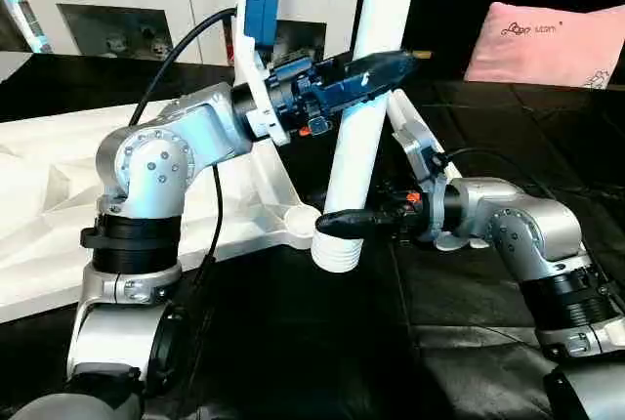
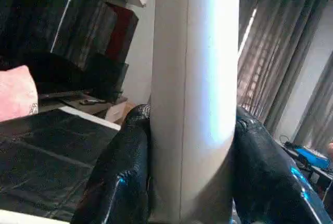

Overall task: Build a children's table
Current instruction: Pick table leg

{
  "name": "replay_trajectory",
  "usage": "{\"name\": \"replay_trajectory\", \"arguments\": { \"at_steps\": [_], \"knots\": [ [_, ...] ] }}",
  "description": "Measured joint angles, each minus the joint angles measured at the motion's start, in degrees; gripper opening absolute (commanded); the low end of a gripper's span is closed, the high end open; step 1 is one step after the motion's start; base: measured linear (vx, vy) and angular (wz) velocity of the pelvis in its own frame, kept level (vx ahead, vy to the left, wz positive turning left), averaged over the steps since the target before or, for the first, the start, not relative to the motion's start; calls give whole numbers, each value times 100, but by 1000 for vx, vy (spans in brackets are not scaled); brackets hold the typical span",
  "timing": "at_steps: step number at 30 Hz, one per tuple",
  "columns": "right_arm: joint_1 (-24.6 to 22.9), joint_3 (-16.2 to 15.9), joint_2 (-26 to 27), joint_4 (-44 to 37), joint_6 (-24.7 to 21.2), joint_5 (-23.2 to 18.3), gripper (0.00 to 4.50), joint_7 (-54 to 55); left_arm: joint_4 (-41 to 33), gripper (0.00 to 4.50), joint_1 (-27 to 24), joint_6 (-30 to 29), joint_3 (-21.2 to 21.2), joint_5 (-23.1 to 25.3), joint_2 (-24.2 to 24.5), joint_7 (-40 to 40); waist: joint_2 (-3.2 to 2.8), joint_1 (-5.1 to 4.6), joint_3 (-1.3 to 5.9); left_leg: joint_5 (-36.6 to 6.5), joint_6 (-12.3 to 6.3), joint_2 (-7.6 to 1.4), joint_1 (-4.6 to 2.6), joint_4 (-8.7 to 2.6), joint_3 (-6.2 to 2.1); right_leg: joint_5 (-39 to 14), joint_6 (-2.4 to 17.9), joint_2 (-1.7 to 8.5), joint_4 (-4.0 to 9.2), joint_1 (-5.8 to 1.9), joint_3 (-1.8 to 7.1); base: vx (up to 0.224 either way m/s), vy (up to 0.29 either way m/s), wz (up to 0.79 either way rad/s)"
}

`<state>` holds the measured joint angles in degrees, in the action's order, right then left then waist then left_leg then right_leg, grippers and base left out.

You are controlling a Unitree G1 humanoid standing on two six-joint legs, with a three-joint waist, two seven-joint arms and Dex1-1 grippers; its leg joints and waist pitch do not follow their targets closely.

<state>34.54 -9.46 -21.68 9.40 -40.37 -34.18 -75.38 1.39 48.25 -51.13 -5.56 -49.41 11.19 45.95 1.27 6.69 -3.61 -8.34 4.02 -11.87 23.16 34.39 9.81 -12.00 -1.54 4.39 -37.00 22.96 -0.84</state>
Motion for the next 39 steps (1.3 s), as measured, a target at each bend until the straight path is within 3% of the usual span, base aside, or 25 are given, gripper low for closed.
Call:
{"name": "replay_trajectory", "arguments": {
  "at_steps": [11,14,20,29,31,39],
  "knots": [
    [1,4,20,17,118,22,199,-15,0,175,10,1,-18,-8,-40,-11,0,0,0,0,0,0,0,4,0,0,1,0,-1,-2,0,0,0,0],
    [9,9,72,79,175,26,269,-7,0,175,11,5,-24,-8,-34,-6,0,-2,0,0,-1,0,0,5,0,1,1,0,-2,-2,0,0,0,0],
    [10,6,83,133,117,17,303,-11,-12,175,92,27,-23,-40,-42,27,2,7,-1,0,-1,0,0,7,-1,1,1,0,-1,-4,0,0,0,0],
    [10,2,75,131,90,8,303,-102,-60,175,97,26,6,-42,-26,146,2,7,-1,0,-1,-1,-1,7,-1,1,2,0,-2,-5,0,0,0,0],
    [9,-8,75,131,67,7,270,-132,-90,175,97,28,47,-42,9,205,2,6,-1,0,-1,-1,-1,7,-1,1,2,0,-2,-4,-1,0,0,0],
    [10,-20,62,21,184,14,232,-217,-123,175,96,27,73,-40,50,208,2,7,0,0,-1,-1,-3,7,-2,2,3,0,-2,-7,-1,0,0,0]
  ]
}}
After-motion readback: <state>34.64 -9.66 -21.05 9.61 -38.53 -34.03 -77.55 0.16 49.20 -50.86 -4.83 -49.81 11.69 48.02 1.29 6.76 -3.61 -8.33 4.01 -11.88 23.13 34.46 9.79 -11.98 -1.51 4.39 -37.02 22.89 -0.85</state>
